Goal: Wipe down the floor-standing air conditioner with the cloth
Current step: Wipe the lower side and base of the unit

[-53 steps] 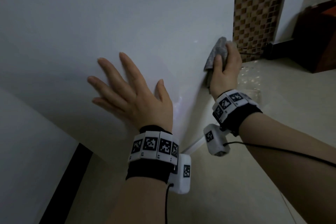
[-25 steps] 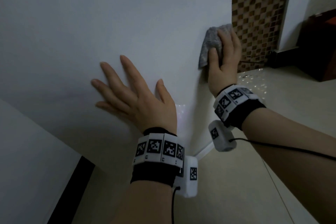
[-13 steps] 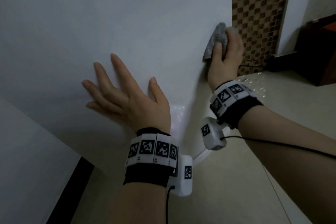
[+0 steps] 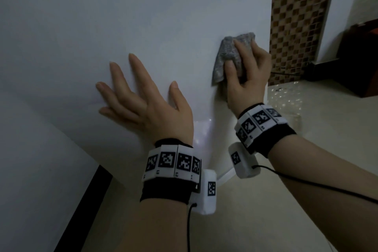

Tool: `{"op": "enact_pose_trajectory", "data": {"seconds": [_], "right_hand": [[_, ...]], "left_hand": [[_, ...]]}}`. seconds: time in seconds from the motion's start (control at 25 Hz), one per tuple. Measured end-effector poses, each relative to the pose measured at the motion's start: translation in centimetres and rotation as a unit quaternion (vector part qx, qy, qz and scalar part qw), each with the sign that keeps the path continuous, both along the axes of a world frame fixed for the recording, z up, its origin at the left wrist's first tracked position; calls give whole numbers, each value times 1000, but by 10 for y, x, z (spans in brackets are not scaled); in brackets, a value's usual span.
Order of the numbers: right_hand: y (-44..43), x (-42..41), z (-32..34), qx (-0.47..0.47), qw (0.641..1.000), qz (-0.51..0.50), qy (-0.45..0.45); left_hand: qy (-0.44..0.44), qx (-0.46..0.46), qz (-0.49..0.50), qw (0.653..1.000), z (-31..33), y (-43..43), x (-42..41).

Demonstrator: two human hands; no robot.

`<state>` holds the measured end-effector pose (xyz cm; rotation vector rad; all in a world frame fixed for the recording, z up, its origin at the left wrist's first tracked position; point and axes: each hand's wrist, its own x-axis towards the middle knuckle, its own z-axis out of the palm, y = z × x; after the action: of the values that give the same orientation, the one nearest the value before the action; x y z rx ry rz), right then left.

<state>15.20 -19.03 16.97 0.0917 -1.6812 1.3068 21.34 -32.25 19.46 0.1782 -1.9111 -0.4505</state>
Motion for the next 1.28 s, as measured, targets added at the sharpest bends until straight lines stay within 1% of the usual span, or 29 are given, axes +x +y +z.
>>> {"op": "enact_pose_trajectory", "data": {"seconds": [0.08,0.12,0.24,0.28,0.4,0.44,0.56,0.6,0.64,0.72,0.76,0.8,0.88,0.92,0.96,1.08,1.12,1.16,1.24,1.28], "right_hand": [[2,-1,5,-48,999,20,-4],[-4,2,5,-47,998,32,-2],[-19,11,-10,66,996,47,41],[-16,8,-9,68,995,47,47],[-11,3,1,-44,998,42,-1],[-18,6,1,-42,998,35,-4],[-36,15,-14,92,994,31,58],[-32,13,-14,100,992,31,66],[-27,10,-11,69,996,28,55],[-25,6,-3,-28,999,27,13],[-30,9,-2,-44,999,25,2],[-40,14,-4,-22,999,25,6],[-56,24,-17,80,995,35,47],[-56,25,-21,110,991,39,66],[-52,23,-20,103,992,38,67],[-44,17,-5,-25,999,20,15],[-49,19,-4,-32,999,14,5],[-57,23,-7,-1,1000,13,12],[-68,29,-16,83,995,28,55],[-66,28,-17,91,993,29,67]], "left_hand": [[4,0,6,1000,1,-7,2],[6,1,8,1000,1,-10,3],[5,0,8,1000,1,-15,6],[6,0,7,1000,1,-17,6],[8,9,10,1000,0,-24,6],[10,13,10,1000,-1,-26,6],[12,12,8,1000,-5,-32,9],[13,13,7,1000,-6,-34,9],[14,18,7,1000,-5,-37,9],[18,31,11,999,-3,-42,9],[21,38,12,999,-3,-44,9],[23,45,11,999,-3,-46,10],[27,55,8,998,-3,-49,12],[28,58,9,998,-4,-51,13],[28,62,10,998,-4,-53,14],[35,67,11,997,-2,-61,17],[40,69,8,997,-1,-64,17],[43,71,5,997,0,-67,18],[49,78,0,996,2,-71,19],[53,83,-6,995,2,-72,19]]}}
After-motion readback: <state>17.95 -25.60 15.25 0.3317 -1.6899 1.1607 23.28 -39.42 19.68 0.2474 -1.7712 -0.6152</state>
